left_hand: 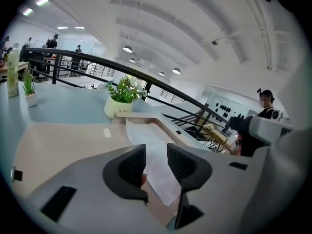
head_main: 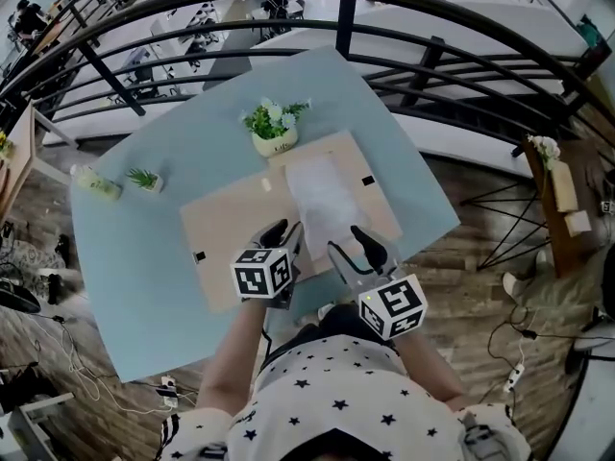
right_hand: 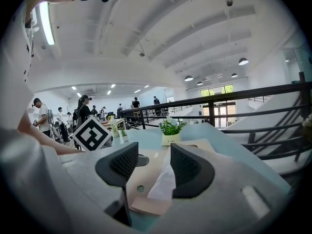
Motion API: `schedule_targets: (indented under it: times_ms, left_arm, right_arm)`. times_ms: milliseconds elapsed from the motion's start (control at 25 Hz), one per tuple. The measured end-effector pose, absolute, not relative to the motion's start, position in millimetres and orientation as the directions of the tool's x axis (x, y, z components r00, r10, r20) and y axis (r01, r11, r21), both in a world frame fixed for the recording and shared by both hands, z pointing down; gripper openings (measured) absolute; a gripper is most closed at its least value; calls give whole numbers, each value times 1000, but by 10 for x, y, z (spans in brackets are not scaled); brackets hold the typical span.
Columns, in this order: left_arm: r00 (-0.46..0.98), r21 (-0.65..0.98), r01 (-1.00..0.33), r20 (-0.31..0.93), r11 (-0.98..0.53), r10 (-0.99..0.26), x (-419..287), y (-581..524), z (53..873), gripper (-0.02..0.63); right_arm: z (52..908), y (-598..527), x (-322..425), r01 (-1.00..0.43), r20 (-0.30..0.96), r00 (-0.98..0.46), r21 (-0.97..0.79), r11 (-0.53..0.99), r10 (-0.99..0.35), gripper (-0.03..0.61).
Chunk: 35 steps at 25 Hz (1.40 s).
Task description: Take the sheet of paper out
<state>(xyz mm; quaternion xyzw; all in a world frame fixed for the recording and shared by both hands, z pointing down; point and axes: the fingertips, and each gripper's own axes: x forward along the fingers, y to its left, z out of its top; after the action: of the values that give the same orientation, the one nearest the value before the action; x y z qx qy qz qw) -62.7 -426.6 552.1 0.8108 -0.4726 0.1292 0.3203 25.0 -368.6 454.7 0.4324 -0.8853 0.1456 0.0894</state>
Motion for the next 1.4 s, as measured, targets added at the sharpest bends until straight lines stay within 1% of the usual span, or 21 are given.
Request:
schedule_targets:
  times_ms: [160, 480, 880, 1200, 1400]
  left_arm:
    - [511, 399, -856, 557, -329, -655, -580, -4421, 5729, 135]
    - [501, 408, -862, 597, -301, -626, -526, -4688, 5969, 135]
    - [482, 407, -874, 657, -267, -580, -463, -4858, 6314, 137]
    - [462, 399, -885, 695, -238, -551, -432, -4977, 6444, 137]
    - [436, 356, -900, 747, -252, -502, -380, -5001, 6536, 137]
  right_arm:
    - [4619, -3883, 298, -787, 302, -616, -190, 587, -728, 201]
    - [4729, -4165, 349, -776, 325, -628, -201, 598, -707, 201]
    - [4896, -4276, 369, -764, 359, -642, -225, 605, -678, 201]
    - [4915, -4402, 366, -756, 359, -651, -235, 611, -668, 201]
    - [4936, -4451, 382, -758, 363, -649, -238, 607, -669, 201]
